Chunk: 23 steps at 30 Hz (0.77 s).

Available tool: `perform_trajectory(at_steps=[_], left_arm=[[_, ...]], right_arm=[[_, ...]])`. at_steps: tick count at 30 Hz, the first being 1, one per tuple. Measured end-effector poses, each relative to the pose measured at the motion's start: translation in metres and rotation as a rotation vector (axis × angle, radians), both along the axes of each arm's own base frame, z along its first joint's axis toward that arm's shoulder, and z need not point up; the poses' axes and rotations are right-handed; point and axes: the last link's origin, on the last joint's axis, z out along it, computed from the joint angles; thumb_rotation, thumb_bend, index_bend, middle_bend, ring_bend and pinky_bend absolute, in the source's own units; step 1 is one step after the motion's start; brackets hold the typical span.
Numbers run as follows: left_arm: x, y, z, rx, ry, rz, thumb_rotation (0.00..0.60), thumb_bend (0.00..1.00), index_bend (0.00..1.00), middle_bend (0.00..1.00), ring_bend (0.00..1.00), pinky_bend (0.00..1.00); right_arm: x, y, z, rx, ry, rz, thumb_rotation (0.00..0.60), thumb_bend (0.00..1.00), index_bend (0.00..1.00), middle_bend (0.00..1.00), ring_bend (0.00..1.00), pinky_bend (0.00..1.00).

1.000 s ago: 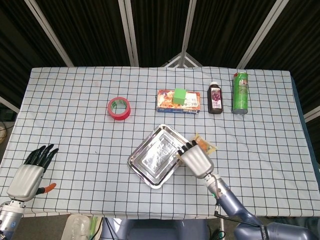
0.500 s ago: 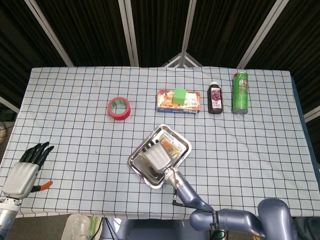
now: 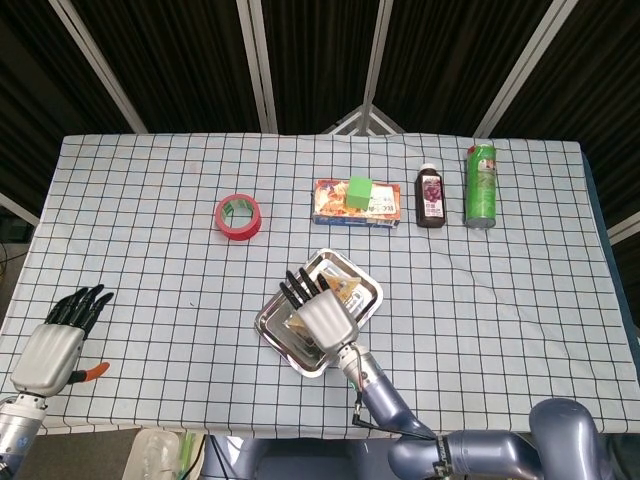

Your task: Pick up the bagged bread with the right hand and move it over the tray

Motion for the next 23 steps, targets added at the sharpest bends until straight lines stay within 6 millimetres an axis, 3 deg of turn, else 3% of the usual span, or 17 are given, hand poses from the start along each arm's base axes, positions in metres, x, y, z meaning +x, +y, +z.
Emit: perform_trajectory(at_steps=[5,8,12,15,23], left_arm=[[0.001,-0.001,-0.002,-0.008,0.006,-0.002,0.6,0.08,0.0,0.0,0.0,0.09],[0.003,-0.003,-0.002,-0.008,0.006,-0.008,0.6,0.08,0.0,0.0,0.0,0.09],[0.004,-0.006,-0.002,-0.009,0.006,-0.018,0.6,0.08,0.0,0.0,0.0,0.09],[0.005,-0.007,-0.002,-0.007,0.007,-0.022,0.6,0.08,0.0,0.0,0.0,0.09],[0.008,-0.007,-0.005,-0.003,0.012,-0.037,0.6,0.08,0.0,0.0,0.0,0.09]], right_arm=[[-0.015,0.021,0.036,-0.047,0.005,-0.037,0.6,0.24,0.0,0.0,0.0,0.2],[-0.038,0.032,0.066,-0.096,0.014,-0.098,0.6,0.24,0.0,0.0,0.0,0.17],[-0.084,0.04,0.112,-0.209,0.03,-0.191,0.6,0.24,0.0,0.0,0.0,0.06],[-0.119,0.048,0.136,-0.265,0.0,-0.268,0.6,0.24,0.0,0.0,0.0,0.01],[-0.222,0.075,0.19,-0.419,-0.143,-0.462,0.6,0.24,0.0,0.0,0.0,0.0]])
